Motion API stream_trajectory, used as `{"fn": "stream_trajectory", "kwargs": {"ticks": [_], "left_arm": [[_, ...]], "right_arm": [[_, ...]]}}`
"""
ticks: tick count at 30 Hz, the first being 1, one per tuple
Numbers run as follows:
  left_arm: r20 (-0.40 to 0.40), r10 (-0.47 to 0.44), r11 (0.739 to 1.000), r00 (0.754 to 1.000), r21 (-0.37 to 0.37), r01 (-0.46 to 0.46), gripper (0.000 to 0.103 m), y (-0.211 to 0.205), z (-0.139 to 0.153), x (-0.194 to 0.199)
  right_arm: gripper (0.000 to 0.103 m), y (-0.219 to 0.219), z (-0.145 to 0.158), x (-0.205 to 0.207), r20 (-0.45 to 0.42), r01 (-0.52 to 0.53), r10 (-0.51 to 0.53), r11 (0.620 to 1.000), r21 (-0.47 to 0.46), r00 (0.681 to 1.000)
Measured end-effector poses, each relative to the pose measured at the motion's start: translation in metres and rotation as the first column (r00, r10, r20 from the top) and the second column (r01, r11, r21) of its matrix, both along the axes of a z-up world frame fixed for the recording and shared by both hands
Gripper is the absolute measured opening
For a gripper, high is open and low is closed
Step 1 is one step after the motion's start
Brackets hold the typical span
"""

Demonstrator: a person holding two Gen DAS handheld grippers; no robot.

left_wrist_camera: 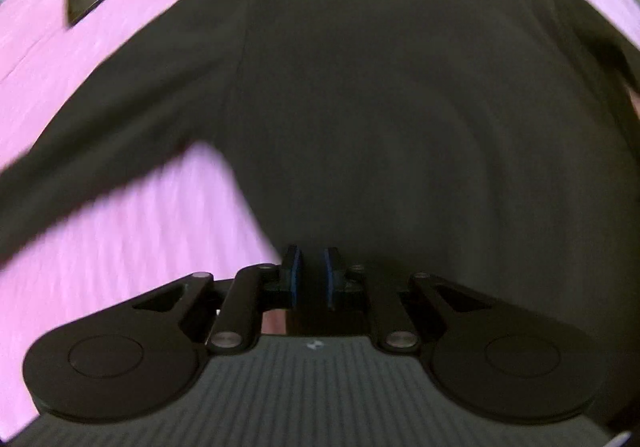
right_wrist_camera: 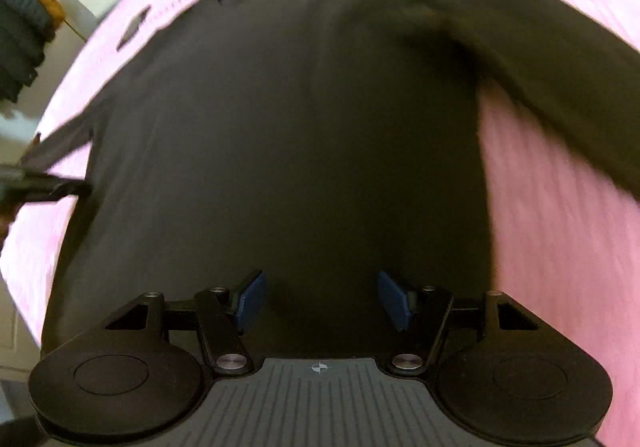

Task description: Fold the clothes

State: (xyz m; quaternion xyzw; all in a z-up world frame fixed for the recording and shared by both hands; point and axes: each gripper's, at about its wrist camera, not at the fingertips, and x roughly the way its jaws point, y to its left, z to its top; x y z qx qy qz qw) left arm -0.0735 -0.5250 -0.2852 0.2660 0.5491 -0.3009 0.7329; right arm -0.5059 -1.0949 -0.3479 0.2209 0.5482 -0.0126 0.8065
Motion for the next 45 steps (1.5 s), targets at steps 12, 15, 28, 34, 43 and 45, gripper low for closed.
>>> {"fn": "stream_trajectory", "kwargs": {"ticks": [12, 15, 28, 34, 43, 45], "left_arm": [[-0.009, 0.212, 0.973, 0.977, -0.093, -0.212, 0.028, 0.094, 0.095, -0.067], [0.007, 0.187, 0.972, 0.982, -0.147, -0.184, 0.032, 0.127, 0.114, -0.049], [0.052, 0.071, 0.988, 0.996, -0.141, -0.063, 0.060, 0.288, 0.170, -0.019], [0.018, 0.108, 0.985, 0.994, -0.139, -0.105, 0.066, 0.303, 0.176, -0.032], [0.058, -0.003, 0.982, 0.998, -0.191, 0.014, 0.071, 0.235, 0.195, -0.046], [0.078, -0.032, 0.978, 0.996, -0.203, 0.047, 0.075, 0.221, 0.203, -0.050]], "right_arm": [[0.088, 0.067, 0.078, 0.007, -0.001, -0.026, 0.026, 0.997, -0.073, 1.000], [0.088, 0.105, 0.096, 0.013, 0.028, 0.042, -0.040, 0.996, -0.083, 0.999], [0.103, 0.250, 0.165, -0.024, -0.022, 0.243, -0.253, 0.947, -0.209, 0.967], [0.103, 0.230, 0.164, -0.069, -0.114, 0.371, -0.405, 0.898, -0.234, 0.907], [0.103, 0.205, 0.180, -0.093, -0.089, 0.435, -0.465, 0.870, -0.232, 0.881], [0.103, 0.205, 0.184, -0.091, -0.069, 0.431, -0.457, 0.872, -0.230, 0.887]]}}
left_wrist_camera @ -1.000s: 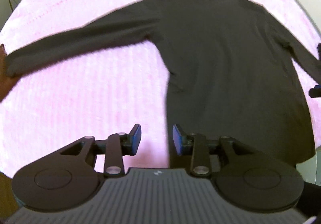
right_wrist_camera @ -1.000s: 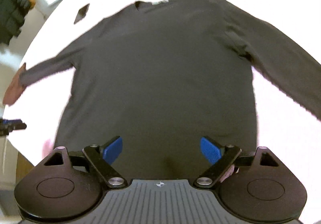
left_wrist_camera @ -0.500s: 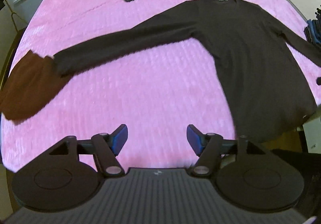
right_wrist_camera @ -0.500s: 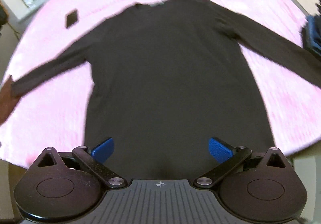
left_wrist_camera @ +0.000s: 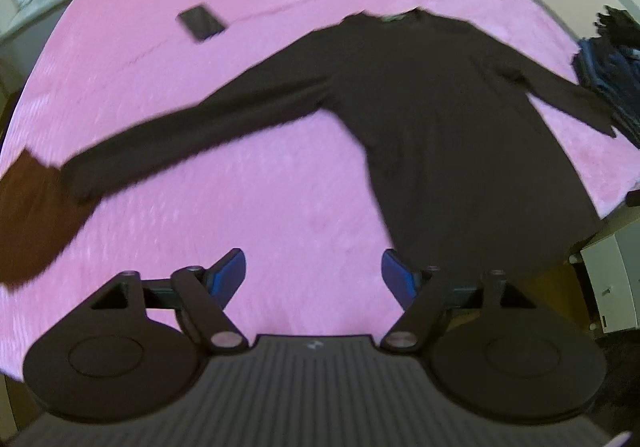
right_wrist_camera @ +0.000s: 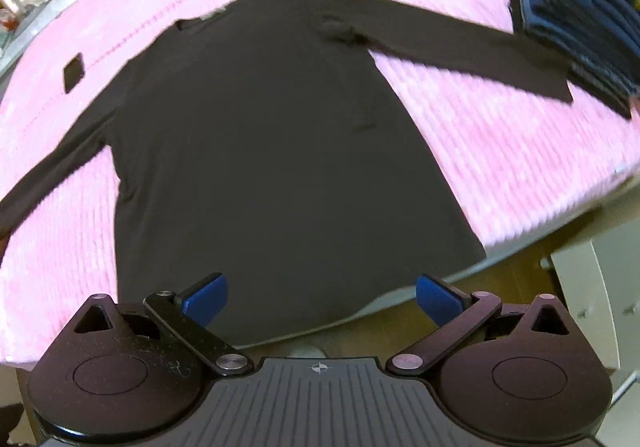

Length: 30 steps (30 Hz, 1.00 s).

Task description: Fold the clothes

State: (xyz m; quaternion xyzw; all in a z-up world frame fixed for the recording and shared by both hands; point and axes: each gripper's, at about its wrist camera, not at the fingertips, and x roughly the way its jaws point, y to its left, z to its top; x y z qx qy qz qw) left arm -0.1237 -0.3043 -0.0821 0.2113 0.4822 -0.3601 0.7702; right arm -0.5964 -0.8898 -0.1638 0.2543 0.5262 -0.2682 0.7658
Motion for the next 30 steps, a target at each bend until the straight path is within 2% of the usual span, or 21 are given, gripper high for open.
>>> {"fn": "stream_trajectory", "kwargs": {"ticks": [6, 12, 20, 25, 26, 28, 30], "left_arm": [[0.043, -0.055, 0.998, 0.998, 0.018, 0.055, 0.077, -0.014, 0.009, -0.006], [0.063, -0.053, 0.997, 0.997, 0.062, 0.049, 0.079, -0.013, 0.006, -0.007], [0.063, -0.036, 0.997, 0.997, 0.070, 0.031, 0.082, -0.009, 0.006, -0.005], [0.076, 0.005, 0.997, 0.997, 0.072, -0.010, 0.084, -0.001, 0.007, -0.004], [0.089, 0.023, 0.997, 0.996, 0.070, -0.029, 0.092, 0.002, 0.008, -0.003], [0.119, 0.076, 0.994, 0.990, 0.068, -0.084, 0.100, 0.011, 0.011, -0.002], [0.132, 0.124, 0.988, 0.983, 0.078, -0.135, 0.101, 0.026, 0.013, 0.001]], "right_arm": [[0.103, 0.007, 0.008, 0.008, 0.032, -0.006, 0.006, 1.000, -0.011, 0.999], [0.103, 0.021, 0.011, 0.012, 0.022, -0.055, 0.056, 0.998, -0.037, 0.998], [0.103, 0.025, 0.003, 0.020, 0.016, -0.096, 0.097, 0.995, -0.024, 0.995], [0.103, 0.025, 0.000, 0.028, 0.016, -0.133, 0.133, 0.991, -0.021, 0.991], [0.103, 0.026, -0.001, 0.031, 0.016, -0.147, 0.147, 0.989, -0.022, 0.989], [0.103, 0.028, -0.001, 0.038, 0.027, -0.182, 0.183, 0.983, -0.027, 0.983], [0.103, 0.035, -0.002, 0.051, 0.056, -0.248, 0.250, 0.968, -0.042, 0.967]]}}
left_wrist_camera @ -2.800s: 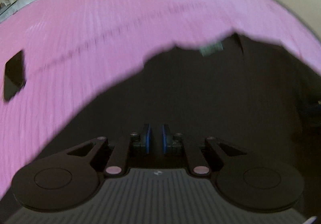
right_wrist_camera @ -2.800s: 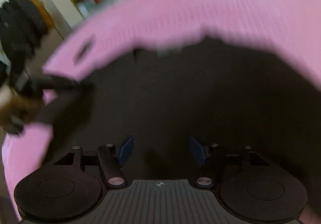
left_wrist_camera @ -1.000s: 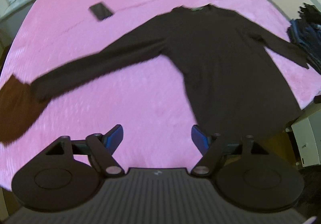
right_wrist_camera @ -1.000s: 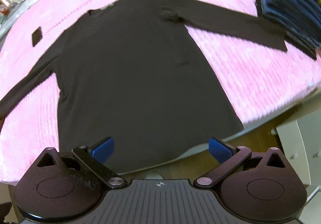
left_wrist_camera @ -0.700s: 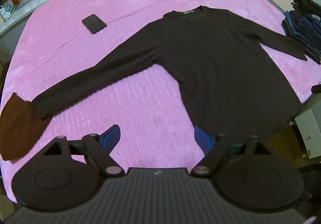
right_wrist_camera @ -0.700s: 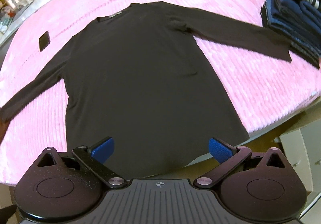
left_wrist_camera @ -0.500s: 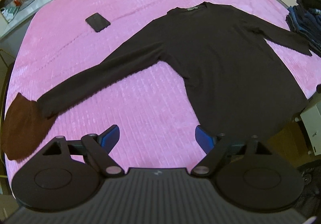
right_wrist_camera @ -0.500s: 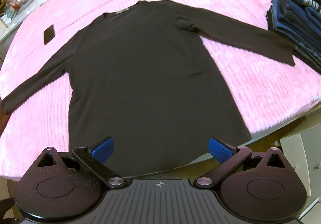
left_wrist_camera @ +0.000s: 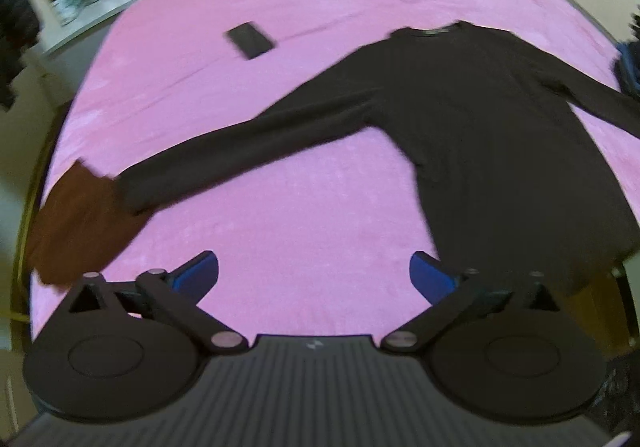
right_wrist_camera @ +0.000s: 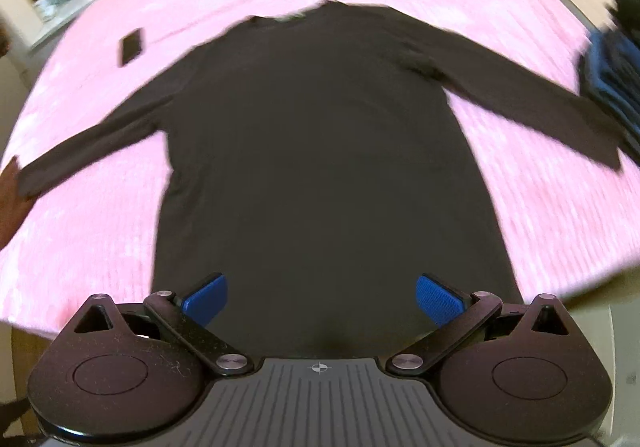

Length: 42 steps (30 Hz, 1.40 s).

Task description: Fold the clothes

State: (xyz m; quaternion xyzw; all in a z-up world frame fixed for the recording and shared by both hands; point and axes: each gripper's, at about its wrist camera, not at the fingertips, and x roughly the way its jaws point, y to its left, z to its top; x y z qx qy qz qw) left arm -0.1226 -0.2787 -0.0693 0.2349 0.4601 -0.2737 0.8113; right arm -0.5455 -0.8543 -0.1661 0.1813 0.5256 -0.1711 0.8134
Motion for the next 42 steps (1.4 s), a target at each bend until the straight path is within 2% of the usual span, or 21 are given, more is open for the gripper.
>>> {"fn": "stream_trajectory", "kwargs": {"ticks": [3, 5, 7, 10, 13, 17, 18, 19, 21, 23, 26, 28, 29, 30, 31, 32, 33, 34, 39, 41, 42], "left_arm": [[0.013, 0.071, 0.997, 0.997, 0.016, -0.071, 0.101, 0.025, 0.003, 0.004], [0.012, 0.128, 0.992, 0.992, 0.020, -0.128, 0.102, 0.048, 0.004, 0.008], [-0.011, 0.179, 0.983, 0.984, 0.032, -0.179, 0.102, 0.073, 0.000, 0.018], [-0.020, 0.239, 0.970, 0.971, 0.042, -0.238, 0.102, 0.109, -0.008, 0.041], [-0.026, 0.278, 0.960, 0.960, 0.040, -0.277, 0.102, 0.144, -0.016, 0.070], [-0.056, 0.247, 0.969, 0.967, 0.029, -0.246, 0.102, 0.181, -0.032, 0.119], [-0.060, 0.242, 0.970, 0.968, 0.027, -0.241, 0.102, 0.188, -0.035, 0.129], [-0.062, 0.238, 0.971, 0.969, 0.024, -0.237, 0.102, 0.196, -0.040, 0.141], [-0.049, 0.219, 0.975, 0.974, 0.028, -0.218, 0.102, 0.211, -0.049, 0.164], [-0.029, 0.191, 0.981, 0.981, 0.039, -0.190, 0.102, 0.219, -0.059, 0.180], [-0.043, 0.171, 0.985, 0.984, 0.031, -0.169, 0.102, 0.233, -0.076, 0.199], [-0.057, 0.178, 0.984, 0.982, 0.030, -0.176, 0.102, 0.244, -0.089, 0.208], [-0.066, 0.184, 0.983, 0.981, 0.031, -0.182, 0.102, 0.249, -0.095, 0.213], [-0.076, 0.194, 0.981, 0.978, 0.034, -0.192, 0.102, 0.253, -0.100, 0.215], [-0.087, 0.204, 0.979, 0.975, 0.038, -0.202, 0.102, 0.258, -0.105, 0.218], [-0.097, 0.214, 0.977, 0.972, 0.042, -0.211, 0.102, 0.262, -0.110, 0.221], [-0.106, 0.222, 0.975, 0.969, 0.045, -0.218, 0.102, 0.266, -0.114, 0.223], [-0.112, 0.224, 0.974, 0.968, 0.049, -0.220, 0.102, 0.269, -0.115, 0.224], [-0.134, 0.216, 0.976, 0.967, 0.032, -0.214, 0.102, 0.268, -0.111, 0.235], [-0.129, 0.185, 0.983, 0.974, 0.011, -0.185, 0.102, 0.258, -0.106, 0.242], [-0.120, 0.167, 0.986, 0.979, 0.003, -0.168, 0.102, 0.251, -0.102, 0.246]], "right_arm": [[0.103, 0.023, -0.004, 0.029, 0.031, -0.154, 0.154, 0.988, -0.009, 0.988], [0.103, 0.047, -0.005, 0.054, 0.044, -0.268, 0.268, 0.963, -0.011, 0.962], [0.103, 0.076, -0.001, 0.079, 0.076, -0.369, 0.369, 0.929, -0.014, 0.926], [0.103, 0.132, 0.005, 0.121, 0.137, -0.521, 0.522, 0.852, -0.046, 0.842], [0.103, 0.199, 0.006, 0.169, 0.174, -0.653, 0.661, 0.750, -0.109, 0.730], [0.102, 0.290, -0.011, 0.237, 0.154, -0.758, 0.778, 0.628, -0.174, 0.610], [0.097, 0.311, -0.019, 0.255, 0.146, -0.781, 0.803, 0.596, -0.188, 0.578], [0.080, 0.334, -0.029, 0.275, 0.133, -0.807, 0.832, 0.555, -0.201, 0.539], [0.065, 0.374, -0.055, 0.312, 0.099, -0.849, 0.877, 0.480, -0.220, 0.470], [0.065, 0.412, -0.087, 0.346, 0.060, -0.882, 0.916, 0.399, -0.252, 0.397], [0.065, 0.463, -0.138, 0.387, -0.018, -0.921, 0.963, 0.251, -0.297, 0.268], [0.065, 0.488, -0.173, 0.407, -0.102, -0.934, 0.977, 0.147, -0.327, 0.189], [0.065, 0.497, -0.189, 0.416, -0.148, -0.938, 0.976, 0.104, -0.331, 0.160], [0.061, 0.501, -0.202, 0.425, -0.182, -0.943, 0.974, 0.073, -0.324, 0.138], [0.046, 0.505, -0.212, 0.433, -0.209, -0.947, 0.971, 0.045, -0.319, 0.116], [0.036, 0.509, -0.219, 0.436, -0.232, -0.947, 0.968, 0.021, -0.321, 0.100], [0.019, 0.511, -0.223, 0.438, -0.241, -0.948, 0.966, 0.014, -0.319, 0.096], [0.006, 0.511, -0.220, 0.441, -0.234, -0.950, 0.966, 0.032, -0.312, 0.109], [0.000, 0.508, -0.183, 0.437, -0.131, -0.955, 0.981, 0.103, -0.279, 0.144], [0.000, 0.503, -0.168, 0.442, -0.073, -0.946, 0.978, 0.169, -0.277, 0.196], [0.000, 0.496, -0.162, 0.448, -0.041, -0.937, 0.970, 0.221, -0.270, 0.240]]}}
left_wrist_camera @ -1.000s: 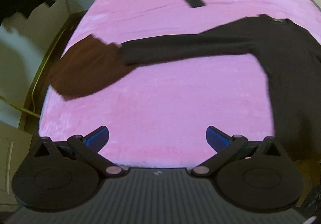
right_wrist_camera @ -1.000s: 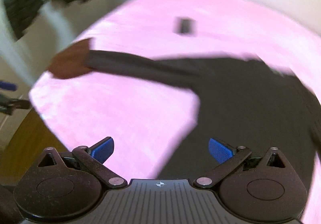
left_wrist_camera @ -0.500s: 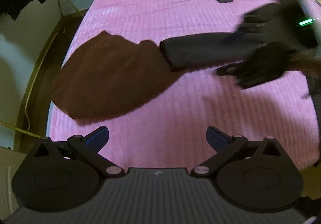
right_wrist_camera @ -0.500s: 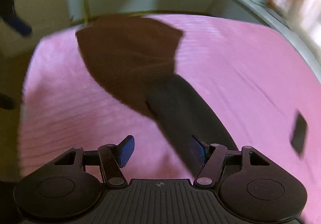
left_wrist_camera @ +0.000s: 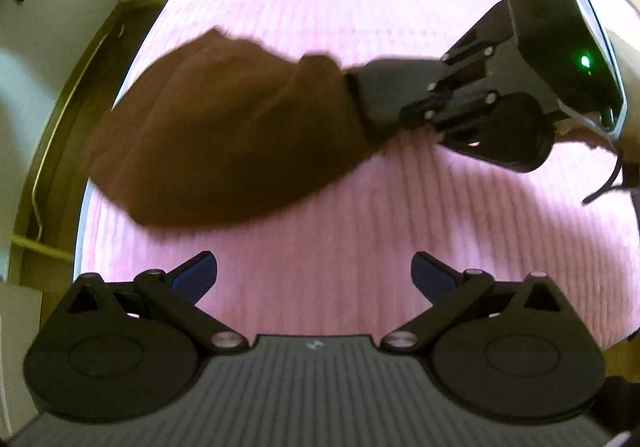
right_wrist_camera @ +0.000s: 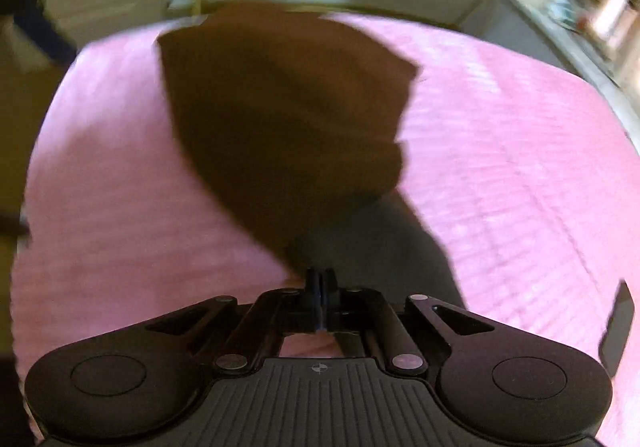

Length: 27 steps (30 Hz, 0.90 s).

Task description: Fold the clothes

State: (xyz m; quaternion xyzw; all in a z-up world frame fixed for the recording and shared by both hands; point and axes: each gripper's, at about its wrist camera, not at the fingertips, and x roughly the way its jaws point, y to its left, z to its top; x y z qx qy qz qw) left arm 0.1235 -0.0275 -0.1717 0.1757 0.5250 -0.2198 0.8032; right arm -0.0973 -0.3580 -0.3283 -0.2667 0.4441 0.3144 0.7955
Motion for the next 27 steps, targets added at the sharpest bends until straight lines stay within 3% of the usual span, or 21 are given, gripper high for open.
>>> {"fn": "stream_trajectory", "kwargs": {"ticks": [3, 5, 7, 9, 12, 15, 18, 20, 21, 22, 24, 27], "left_arm": [[0.030, -0.051, 0.998, 0.998, -0.021, 0.052, 0.102, -0.021, 0.011, 0.007], [0.043, -0.089, 0.996, 0.995, -0.028, 0.091, 0.102, -0.036, 0.014, 0.009], [0.057, -0.134, 0.991, 0.989, -0.025, 0.135, 0.102, -0.055, 0.017, 0.008], [0.071, -0.178, 0.984, 0.981, -0.015, 0.180, 0.102, -0.074, 0.019, 0.004], [0.090, -0.222, 0.975, 0.971, 0.001, 0.223, 0.102, -0.105, 0.022, -0.008], [0.094, -0.254, 0.967, 0.963, 0.019, 0.253, 0.102, -0.143, 0.023, -0.029], [0.087, -0.270, 0.963, 0.959, 0.028, 0.269, 0.102, -0.192, 0.022, -0.054], [0.061, -0.264, 0.965, 0.963, 0.007, 0.264, 0.102, -0.229, 0.020, -0.075], [0.044, -0.262, 0.965, 0.964, -0.004, 0.262, 0.102, -0.248, 0.018, -0.085], [0.019, -0.265, 0.964, 0.964, -0.017, 0.265, 0.102, -0.268, 0.015, -0.094], [-0.019, -0.290, 0.957, 0.957, -0.029, 0.289, 0.102, -0.308, 0.007, -0.113], [-0.045, -0.383, 0.924, 0.922, -0.030, 0.382, 0.102, -0.368, -0.002, -0.143]], "right_arm": [[0.000, -0.027, 0.027, 0.016, 0.017, 0.133, -0.136, 0.984, 0.117, 0.991], [0.000, -0.059, 0.052, 0.021, 0.033, 0.225, -0.239, 0.947, 0.227, 0.971], [0.000, -0.097, 0.079, 0.020, 0.044, 0.317, -0.353, 0.883, 0.345, 0.935], [0.000, -0.147, 0.111, 0.009, 0.040, 0.414, -0.489, 0.775, 0.477, 0.871], [0.000, -0.237, 0.155, -0.029, 0.044, 0.505, -0.682, 0.582, 0.638, 0.730], [0.000, -0.344, 0.178, -0.094, 0.042, 0.566, -0.855, 0.379, 0.732, 0.517], [0.000, -0.442, 0.157, -0.163, -0.013, 0.650, -0.959, 0.181, 0.738, 0.283], [0.000, -0.508, 0.117, -0.202, -0.118, 0.715, -0.984, 0.011, 0.699, 0.131], [0.000, -0.535, 0.094, -0.218, -0.172, 0.741, -0.982, -0.062, 0.668, 0.072], [0.000, -0.559, 0.069, -0.230, -0.211, 0.770, -0.977, -0.111, 0.628, 0.032], [0.000, -0.602, 0.023, -0.249, -0.286, 0.816, -0.958, -0.176, 0.551, -0.013], [0.000, -0.653, -0.021, -0.273, -0.401, 0.847, -0.915, -0.251, 0.468, -0.049]]}}
